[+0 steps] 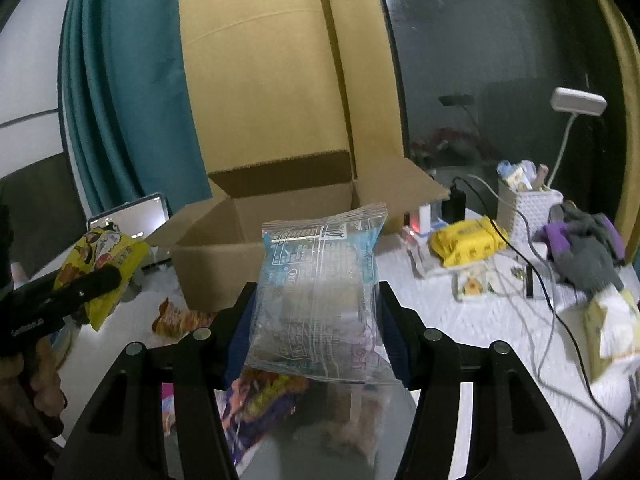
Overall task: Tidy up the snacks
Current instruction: 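Carry both bags into the cardboard box and open both grippers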
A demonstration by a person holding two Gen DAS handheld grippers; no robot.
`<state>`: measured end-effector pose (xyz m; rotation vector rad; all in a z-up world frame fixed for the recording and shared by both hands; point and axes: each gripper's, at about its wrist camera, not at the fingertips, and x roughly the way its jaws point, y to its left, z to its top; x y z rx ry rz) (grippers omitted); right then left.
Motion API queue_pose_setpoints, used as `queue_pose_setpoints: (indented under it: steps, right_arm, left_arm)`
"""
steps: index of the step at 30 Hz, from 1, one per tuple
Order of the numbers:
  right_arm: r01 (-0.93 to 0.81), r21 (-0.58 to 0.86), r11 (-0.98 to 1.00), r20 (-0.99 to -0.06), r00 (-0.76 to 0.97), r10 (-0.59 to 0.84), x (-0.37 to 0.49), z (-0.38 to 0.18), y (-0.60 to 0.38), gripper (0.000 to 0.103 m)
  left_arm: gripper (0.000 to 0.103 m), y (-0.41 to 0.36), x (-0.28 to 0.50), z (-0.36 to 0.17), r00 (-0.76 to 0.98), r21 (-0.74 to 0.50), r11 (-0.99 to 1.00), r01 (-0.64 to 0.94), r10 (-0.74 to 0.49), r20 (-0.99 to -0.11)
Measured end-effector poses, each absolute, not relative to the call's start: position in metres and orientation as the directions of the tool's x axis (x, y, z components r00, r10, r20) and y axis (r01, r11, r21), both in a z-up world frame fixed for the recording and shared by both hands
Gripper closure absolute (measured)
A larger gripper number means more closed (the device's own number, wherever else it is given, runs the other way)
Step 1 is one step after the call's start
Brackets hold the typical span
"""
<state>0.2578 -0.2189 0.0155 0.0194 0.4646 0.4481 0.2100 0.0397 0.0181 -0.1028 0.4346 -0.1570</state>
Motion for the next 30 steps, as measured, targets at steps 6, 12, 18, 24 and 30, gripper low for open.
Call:
queue_pose_setpoints:
  steps: [6, 12, 18, 24, 30]
  right_arm:
    - [-0.434, 0.12, 0.893, -0.428, 0.789, 0.441, 0.293, 0.021, -0.205, 0.043]
    - [-0.448, 0.126, 0.885, -0.432, 0.778, 0.455, 0.331, 0.022, -0.192, 0.043]
    - [-0.464, 0.128, 0.877, -0.451, 0.76, 0.468, 0.37, 0.019, -0.172, 0.043]
    - [-0.477, 0.134, 0.868, -0.479, 0.736, 0.479, 0.409, 0.015, -0.149, 0.042]
    - [-0.476, 0.174, 0.862, -0.496, 0.714, 0.494, 0.445, 0.014, -0.129, 0.042]
  left_arm:
    - [0.05, 0.051, 0.241, 0.022, 0.898, -0.127, 0.985, 0.117, -0.159, -0.411]
    - [0.05, 0.068, 0.281, 0.023, 0.896, -0.125, 0.987, 0.096, -0.14, -0.42]
    - [0.05, 0.084, 0.322, 0.013, 0.882, -0.158, 0.984, 0.077, -0.141, -0.45]
    - [0.049, 0.094, 0.359, 0.008, 0.874, -0.193, 0.979, 0.07, -0.153, -0.462]
    - [0.031, 0.104, 0.392, 0.003, 0.859, -0.221, 0.975, 0.035, -0.143, -0.492]
